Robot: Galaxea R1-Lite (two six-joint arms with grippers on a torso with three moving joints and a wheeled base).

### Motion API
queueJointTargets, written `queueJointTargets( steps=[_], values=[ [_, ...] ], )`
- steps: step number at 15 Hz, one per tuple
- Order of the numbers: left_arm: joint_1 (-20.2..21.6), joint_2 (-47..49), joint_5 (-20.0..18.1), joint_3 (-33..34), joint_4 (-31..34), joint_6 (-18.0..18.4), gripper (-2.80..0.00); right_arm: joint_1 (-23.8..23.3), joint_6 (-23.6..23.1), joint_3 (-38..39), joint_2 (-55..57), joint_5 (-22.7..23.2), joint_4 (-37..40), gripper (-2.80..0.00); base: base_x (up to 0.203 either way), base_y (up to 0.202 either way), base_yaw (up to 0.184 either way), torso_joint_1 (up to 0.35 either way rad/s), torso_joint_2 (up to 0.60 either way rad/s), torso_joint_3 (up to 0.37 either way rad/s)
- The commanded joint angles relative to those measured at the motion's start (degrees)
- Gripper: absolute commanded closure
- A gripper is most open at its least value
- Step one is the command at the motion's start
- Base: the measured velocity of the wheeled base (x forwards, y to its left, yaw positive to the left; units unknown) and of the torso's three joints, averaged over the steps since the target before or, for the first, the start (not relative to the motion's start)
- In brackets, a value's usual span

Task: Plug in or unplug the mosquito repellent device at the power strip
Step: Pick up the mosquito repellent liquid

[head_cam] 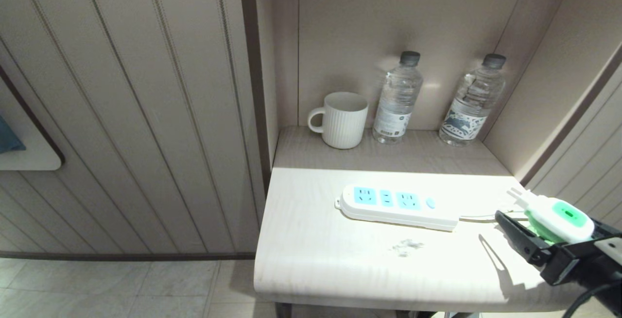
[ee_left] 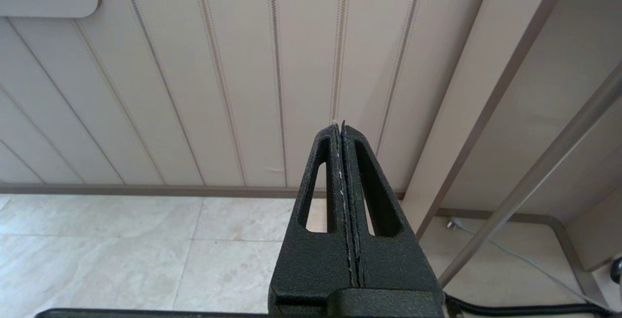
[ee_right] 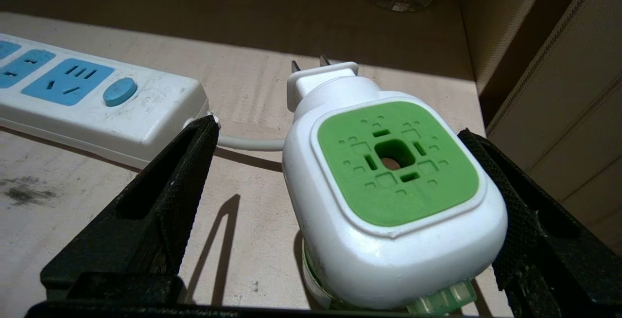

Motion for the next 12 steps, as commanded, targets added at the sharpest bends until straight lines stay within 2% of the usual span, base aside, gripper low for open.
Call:
queueJointTargets(
  steps=[1,12],
  values=[
    [0.0,0.0,0.0,0.0,0.0,0.0,0.0,0.0,0.0,-0.3,0.3,0.1,-0.3,-2.8,0.0,0.0,0.0,0.0,0.0,0.0],
    [0.0,0.0,0.0,0.0,0.0,0.0,0.0,-0.5,0.5,-2.7,3.0,0.3,0.3,-2.8,0.0,0.0,0.0,0.0,0.0,0.0]
  ],
)
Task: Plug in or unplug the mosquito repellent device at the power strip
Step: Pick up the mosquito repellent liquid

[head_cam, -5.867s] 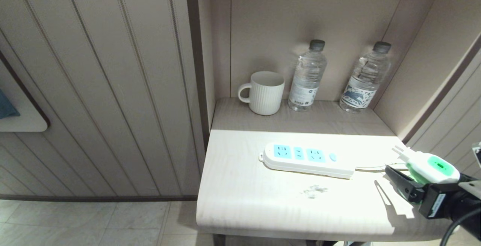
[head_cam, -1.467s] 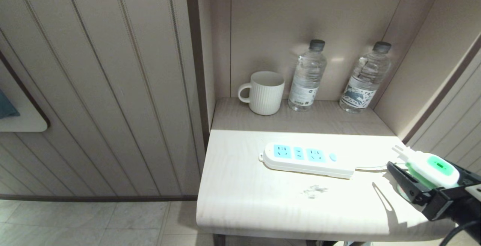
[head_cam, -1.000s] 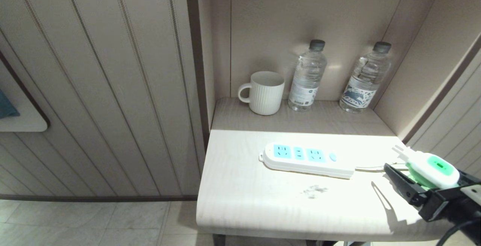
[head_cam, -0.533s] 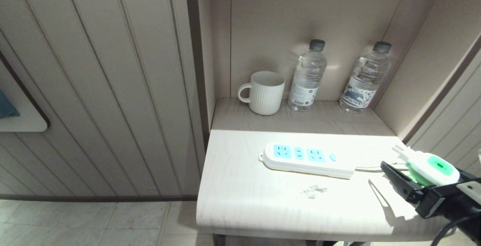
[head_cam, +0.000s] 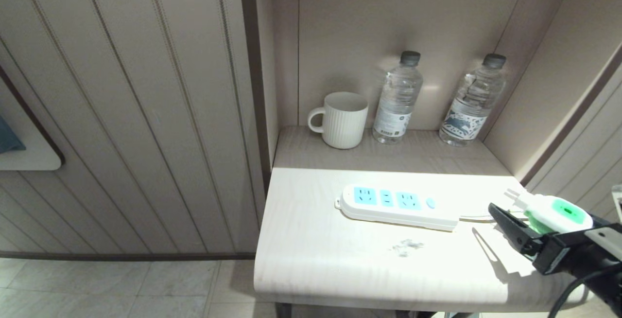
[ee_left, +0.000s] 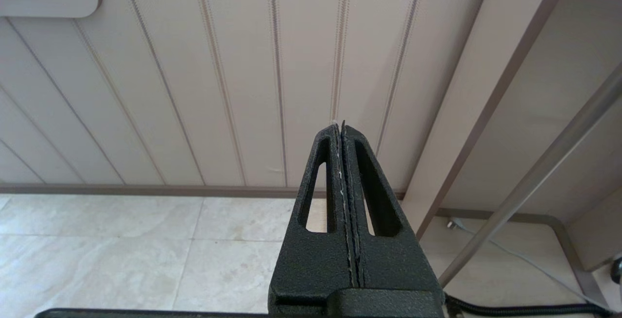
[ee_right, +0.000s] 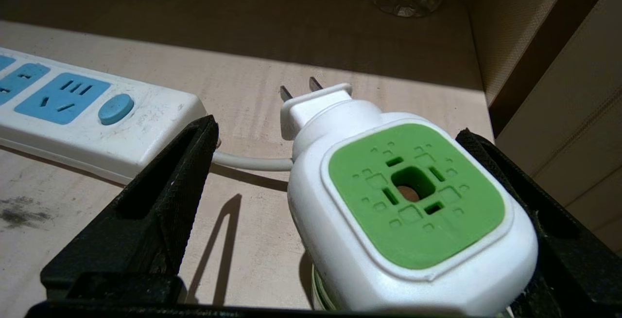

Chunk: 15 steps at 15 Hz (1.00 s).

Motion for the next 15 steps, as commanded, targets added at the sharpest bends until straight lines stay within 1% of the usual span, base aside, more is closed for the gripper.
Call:
queueJointTargets(
  steps=[1,9,10,13,15],
  values=[
    [0.0,0.0,0.0,0.0,0.0,0.0,0.0,-0.6,0.1,-0.3,0.8,0.0,-0.4,-2.8,0.0,0.0,0.0,0.0,0.0,0.0],
    [0.0,0.0,0.0,0.0,0.0,0.0,0.0,-1.0,0.1,-0.5,0.6,0.5,-0.4,-2.8,0.0,0.0,0.0,0.0,0.0,0.0],
    [0.0,0.0,0.0,0.0,0.0,0.0,0.0,-1.0,0.1,-0.4,0.6,0.7,-0.3,0.0,0.0,0.0,0.0,0.0,0.0,0.0],
    [0.0,0.0,0.0,0.0,0.0,0.0,0.0,-1.1,0.2,-0.3,0.6,1.4,-0.4,0.0,0.0,0.0,0.0,0.0,0.0,0.0],
    [0.0,0.0,0.0,0.0,0.0,0.0,0.0,-1.2,1.3,-0.3,0.4,1.7,-0.4,0.0,0.0,0.0,0.0,0.0,0.0,0.0]
  ],
)
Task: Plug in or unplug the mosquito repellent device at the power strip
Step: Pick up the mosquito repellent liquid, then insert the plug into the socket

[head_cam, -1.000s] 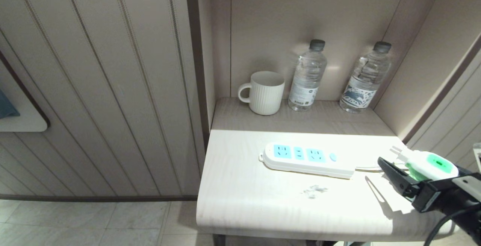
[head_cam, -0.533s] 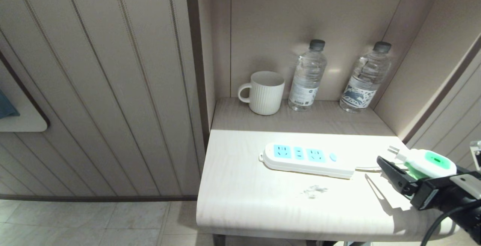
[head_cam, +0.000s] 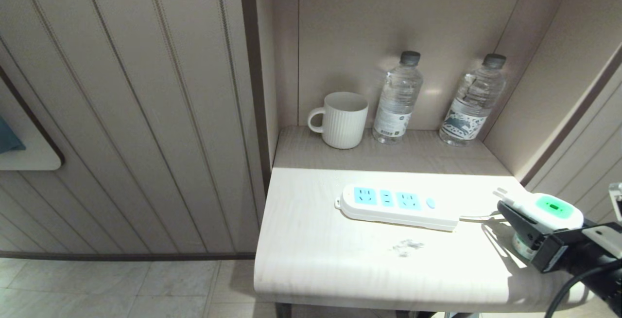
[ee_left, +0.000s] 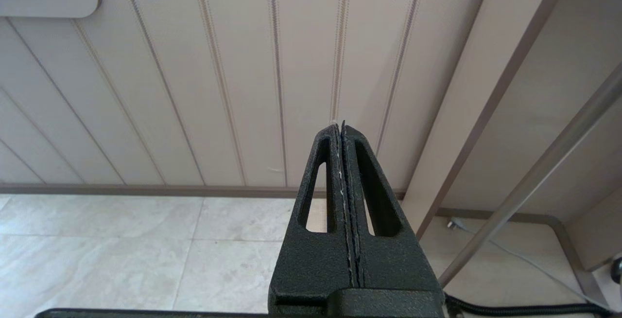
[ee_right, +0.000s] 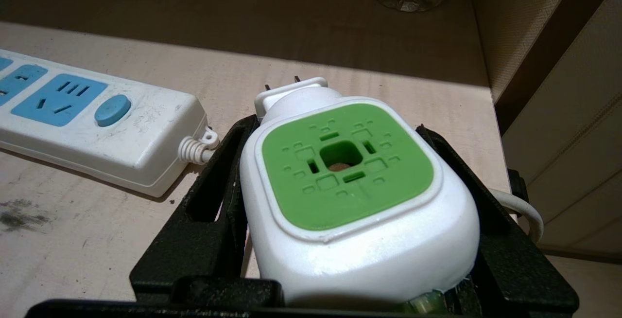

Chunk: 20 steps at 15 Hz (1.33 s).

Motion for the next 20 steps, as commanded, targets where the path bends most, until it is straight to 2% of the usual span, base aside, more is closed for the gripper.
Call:
queueJointTargets(
  steps=[1,8,10,13,15,20],
  values=[
    [0.0,0.0,0.0,0.0,0.0,0.0,0.0,-0.4,0.3,0.2,-0.3,0.3,-0.5,0.0,0.0,0.0,0.0,0.0,0.0,0.0],
    [0.0,0.0,0.0,0.0,0.0,0.0,0.0,-0.7,0.4,-0.1,-3.9,0.9,-0.3,0.0,0.0,0.0,0.0,0.0,0.0,0.0],
    [0.0,0.0,0.0,0.0,0.0,0.0,0.0,-0.9,0.5,-2.8,-8.0,1.5,3.1,0.0,0.0,0.0,0.0,0.0,0.0,0.0],
    [0.0,0.0,0.0,0.0,0.0,0.0,0.0,-1.6,0.5,-11.4,-15.7,1.8,22.1,0.0,0.0,0.0,0.0,0.0,0.0,0.0],
    [-0.1,0.0,0.0,0.0,0.0,0.0,0.0,-1.7,0.5,-18.6,-20.6,2.0,39.0,0.0,0.0,0.0,0.0,0.0,0.0,0.0],
    [0.0,0.0,0.0,0.0,0.0,0.0,0.0,-0.8,0.5,-41.8,-26.1,2.7,78.8,0.0,0.0,0.0,0.0,0.0,0.0,0.0]
  ],
)
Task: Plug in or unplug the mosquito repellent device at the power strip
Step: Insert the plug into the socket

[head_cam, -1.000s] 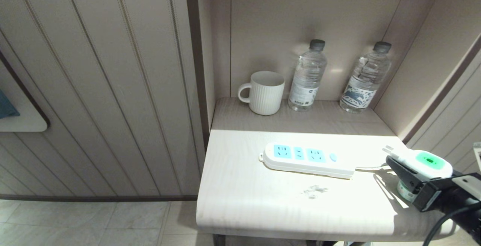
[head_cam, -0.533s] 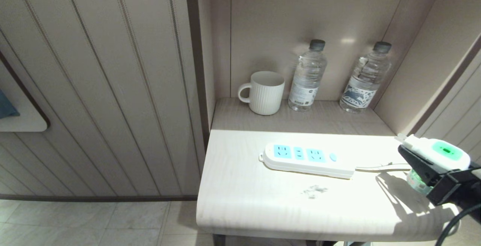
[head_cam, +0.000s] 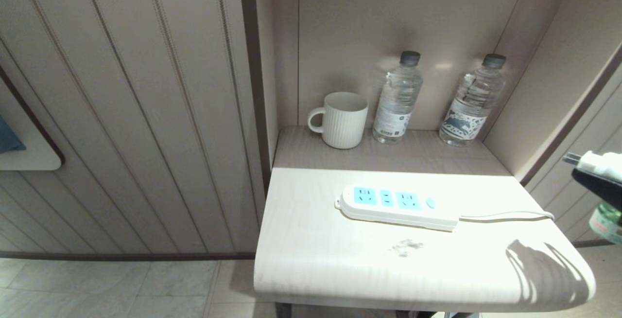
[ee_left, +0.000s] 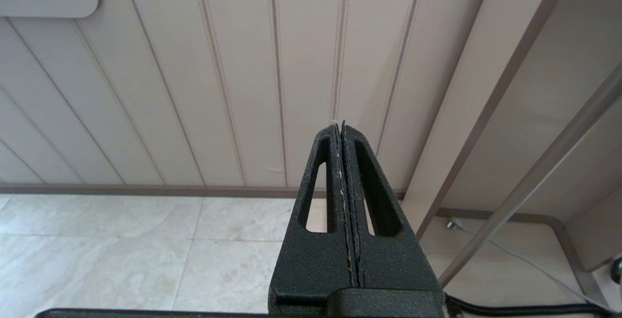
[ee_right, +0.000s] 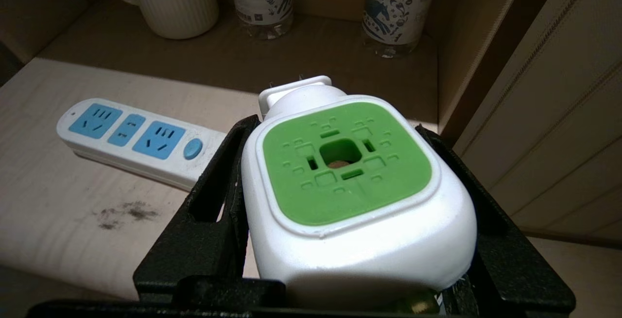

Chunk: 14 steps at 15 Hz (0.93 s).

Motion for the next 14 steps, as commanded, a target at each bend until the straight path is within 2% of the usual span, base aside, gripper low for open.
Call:
queueJointTargets(
  steps=[1,4,8,10,14],
  values=[
    [0.0,0.0,0.0,0.0,0.0,0.0,0.0,0.6,0.0,-10.9,-1.5,0.6,21.2,0.0,0.0,0.0,0.0,0.0,0.0,0.0],
    [0.0,0.0,0.0,0.0,0.0,0.0,0.0,1.0,0.0,-20.3,3.7,1.1,35.6,0.0,0.0,0.0,0.0,0.0,0.0,0.0],
    [0.0,0.0,0.0,0.0,0.0,0.0,0.0,1.1,0.1,-27.6,9.8,2.7,42.7,0.0,0.0,0.0,0.0,0.0,0.0,0.0],
    [0.0,0.0,0.0,0.0,0.0,0.0,0.0,1.7,0.2,-32.1,13.5,3.1,48.7,0.0,0.0,0.0,0.0,0.0,0.0,0.0],
    [0.0,0.0,0.0,0.0,0.0,0.0,0.0,5.3,1.0,-40.3,19.3,3.3,54.7,0.0,0.0,0.0,0.0,0.0,0.0,0.0]
  ],
)
